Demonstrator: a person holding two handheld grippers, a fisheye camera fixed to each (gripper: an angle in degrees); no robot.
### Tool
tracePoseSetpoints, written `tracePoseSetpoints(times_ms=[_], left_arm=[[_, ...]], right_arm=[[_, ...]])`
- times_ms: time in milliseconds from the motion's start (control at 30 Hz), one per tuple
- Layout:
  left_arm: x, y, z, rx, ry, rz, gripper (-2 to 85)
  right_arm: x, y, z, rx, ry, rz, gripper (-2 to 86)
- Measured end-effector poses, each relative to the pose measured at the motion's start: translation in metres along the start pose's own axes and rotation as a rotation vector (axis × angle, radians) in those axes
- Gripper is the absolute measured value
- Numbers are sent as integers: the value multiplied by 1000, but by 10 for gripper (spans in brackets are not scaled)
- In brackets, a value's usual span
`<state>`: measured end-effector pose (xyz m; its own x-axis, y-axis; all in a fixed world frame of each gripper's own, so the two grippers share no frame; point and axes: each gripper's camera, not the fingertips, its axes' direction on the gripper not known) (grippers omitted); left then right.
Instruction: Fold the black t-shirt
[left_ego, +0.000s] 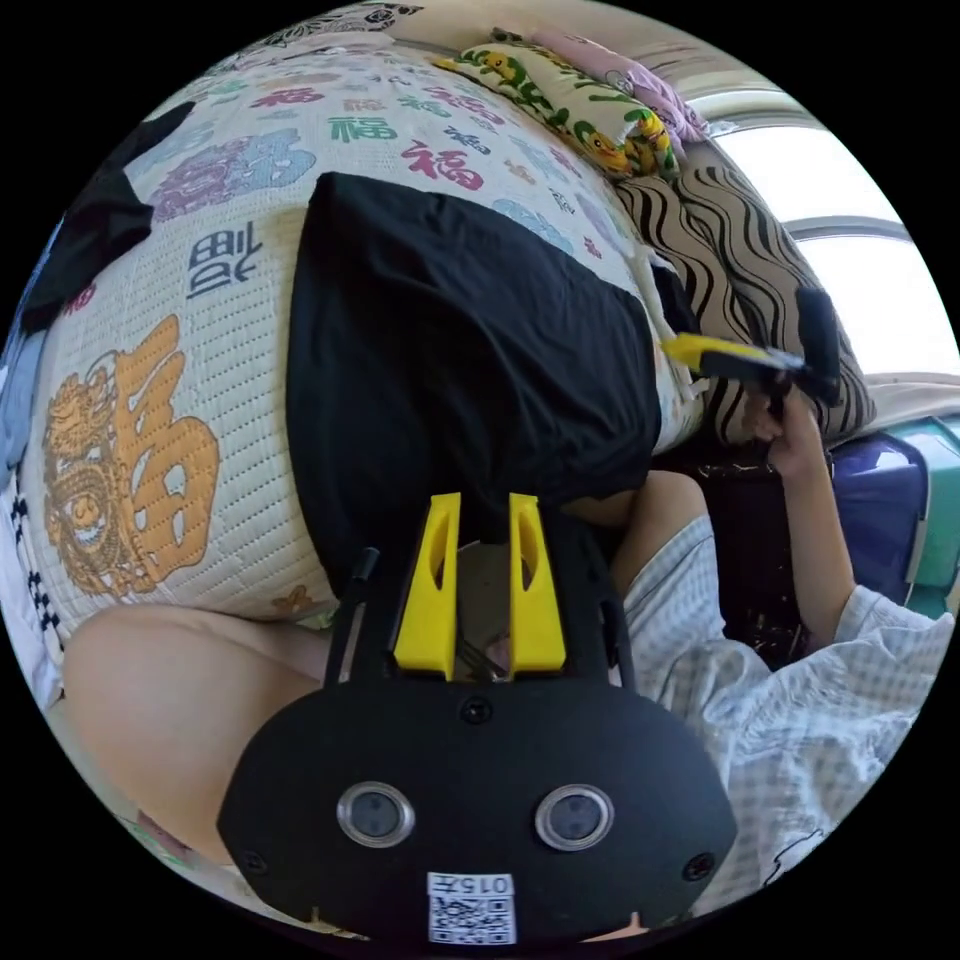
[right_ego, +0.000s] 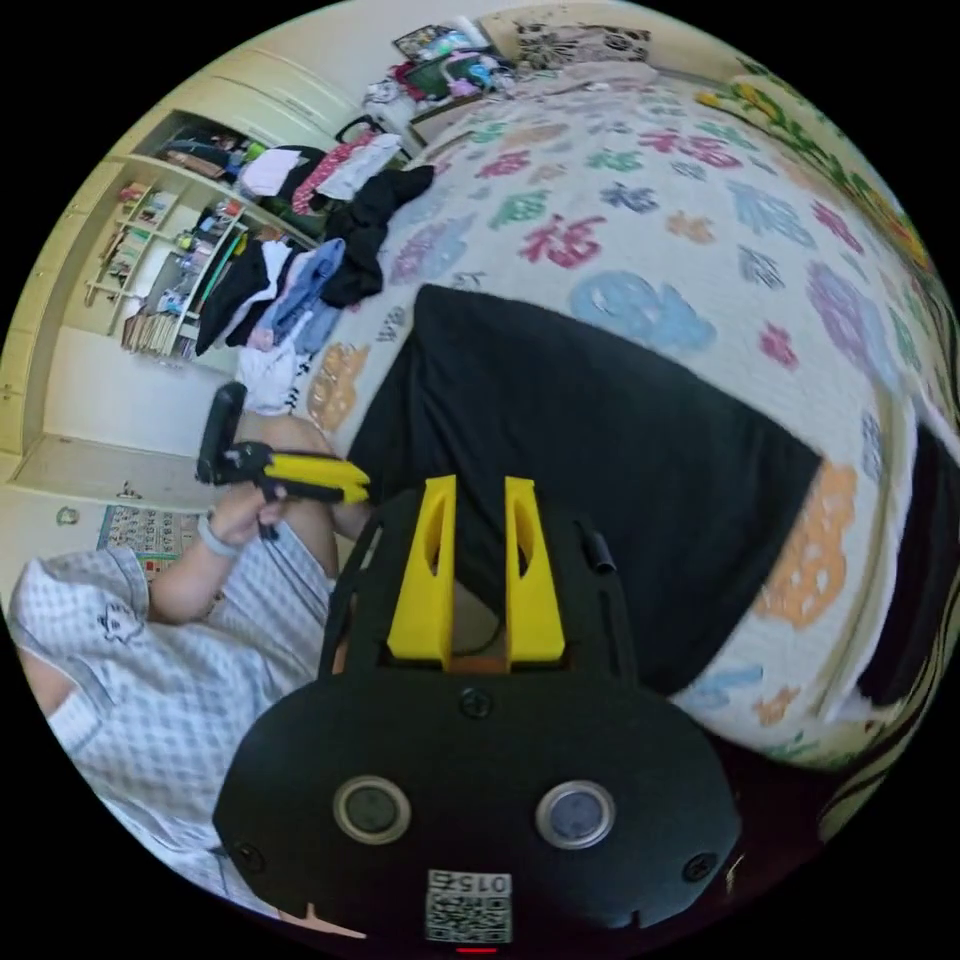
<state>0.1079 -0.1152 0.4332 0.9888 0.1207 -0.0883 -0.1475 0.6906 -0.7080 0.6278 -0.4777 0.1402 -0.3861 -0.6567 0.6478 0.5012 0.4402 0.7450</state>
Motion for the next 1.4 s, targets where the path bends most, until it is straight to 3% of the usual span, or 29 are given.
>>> tracePoseSetpoints(times_ms=[167, 333, 533, 800, 1000, 1200, 1300, 1400], left_arm=[[-12, -2, 29, -82, -50, -10, 68], [-36, 3, 26, -58, 6, -54, 13], [-57, 10, 15, -34, 66, -70, -1], [-72, 16, -4, -4, 56, -76, 3], [-101, 14, -6, -38, 124, -203, 57], [-98, 24, -65, 110, 258, -168, 79], [-89, 18, -130, 255, 89, -31, 88], [-97, -22, -161, 278, -80, 36, 122]], right_arm=[[-58, -106, 47, -73, 67, -121, 111], [-97, -186, 108, -226, 286, -163, 113], [-97, -218, 141, -305, 515, -155, 4], [-73, -243, 120, -260, 402, -37, 0], [-68, -228, 107, -260, 396, -164, 63], [-33, -168, 20, -174, 342, -250, 70], [24, -115, -42, -46, 365, -158, 65], [114, -55, -94, 91, 407, 131, 77]])
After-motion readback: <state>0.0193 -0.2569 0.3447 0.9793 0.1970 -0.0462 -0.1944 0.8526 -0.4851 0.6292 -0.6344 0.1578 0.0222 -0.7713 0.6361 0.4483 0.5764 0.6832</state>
